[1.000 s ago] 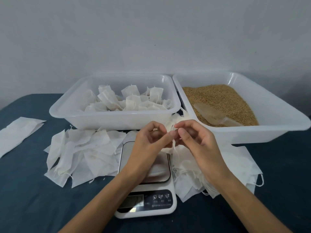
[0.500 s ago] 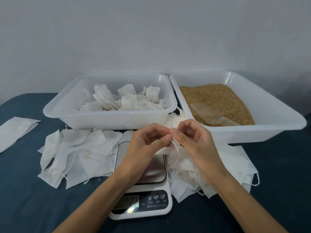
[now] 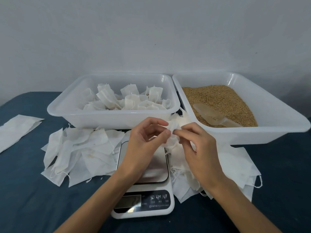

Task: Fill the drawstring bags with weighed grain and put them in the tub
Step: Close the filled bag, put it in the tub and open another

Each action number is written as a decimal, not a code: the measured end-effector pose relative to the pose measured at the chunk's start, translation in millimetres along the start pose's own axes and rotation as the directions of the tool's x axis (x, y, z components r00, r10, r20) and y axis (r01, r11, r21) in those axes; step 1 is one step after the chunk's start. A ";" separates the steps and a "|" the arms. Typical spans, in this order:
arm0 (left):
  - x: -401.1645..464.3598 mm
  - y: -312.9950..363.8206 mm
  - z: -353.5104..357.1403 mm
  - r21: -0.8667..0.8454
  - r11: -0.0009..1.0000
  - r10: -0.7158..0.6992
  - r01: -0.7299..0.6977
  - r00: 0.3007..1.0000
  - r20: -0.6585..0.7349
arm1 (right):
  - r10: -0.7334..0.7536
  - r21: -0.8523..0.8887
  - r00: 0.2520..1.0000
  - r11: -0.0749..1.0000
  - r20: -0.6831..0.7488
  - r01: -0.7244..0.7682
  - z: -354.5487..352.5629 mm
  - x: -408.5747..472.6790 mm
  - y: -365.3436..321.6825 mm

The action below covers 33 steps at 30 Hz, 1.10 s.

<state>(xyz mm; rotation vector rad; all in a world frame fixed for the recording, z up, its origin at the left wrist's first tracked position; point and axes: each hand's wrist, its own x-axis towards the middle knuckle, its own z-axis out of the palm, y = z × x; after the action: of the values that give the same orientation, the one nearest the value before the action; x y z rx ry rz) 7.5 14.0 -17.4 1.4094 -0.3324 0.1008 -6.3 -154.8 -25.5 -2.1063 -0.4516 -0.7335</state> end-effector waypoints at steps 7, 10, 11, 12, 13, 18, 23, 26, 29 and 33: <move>-2.0 -0.3 2.8 0.102 0.992 0.077 -0.080 0.997 0.032 | 0.262 0.547 0.962 0.795 0.080 -0.262 -10.0 6.0 -13.3; 1.0 -0.7 -0.1 0.149 0.988 0.041 -0.031 0.997 -0.066 | 0.331 0.658 0.940 0.690 0.083 -0.301 -14.2 8.1 -12.1; 1.6 -0.4 -0.5 0.106 0.994 -0.004 0.010 0.998 -0.059 | 0.351 0.667 0.932 0.675 0.087 -0.316 -14.7 8.1 -10.2; 1.7 -0.4 -0.6 0.040 0.998 -0.051 0.052 0.998 -0.037 | 0.364 0.667 0.928 0.671 0.083 -0.323 -14.7 7.8 -8.5; 1.2 -0.4 -0.4 -0.023 0.997 -0.078 0.078 0.997 -0.018 | 0.365 0.651 0.929 0.691 0.060 -0.314 -14.2 7.0 -7.0; 0.3 -0.7 -1.1 0.045 0.999 0.019 -0.015 0.995 -0.103 | 0.166 0.277 0.962 0.955 -0.216 -0.102 -10.5 4.1 -2.3; 0.3 0.8 -2.2 0.146 0.977 0.171 -0.153 0.977 -0.125 | 0.230 0.347 0.943 0.928 -0.240 -0.138 -12.6 2.4 -1.1; 0.5 3.5 -1.0 0.164 0.968 0.215 -0.190 0.966 -0.145 | 0.297 0.383 0.932 0.902 -0.209 -0.201 -14.1 4.0 1.6; 0.6 6.4 -1.9 0.153 0.971 0.202 -0.183 0.972 -0.119 | 0.341 0.473 0.929 0.848 -0.141 -0.239 -15.2 4.3 1.1; 0.8 5.8 -2.2 0.115 0.986 0.131 -0.119 0.987 -0.095 | 0.283 0.542 0.959 0.810 -0.025 -0.224 -14.7 4.7 -2.0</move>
<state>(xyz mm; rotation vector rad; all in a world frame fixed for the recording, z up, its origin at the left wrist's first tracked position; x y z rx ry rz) 7.1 17.0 -11.9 1.4845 -0.3344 0.2969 -8.9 -165.2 -14.3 -1.5487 -0.2657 -0.4843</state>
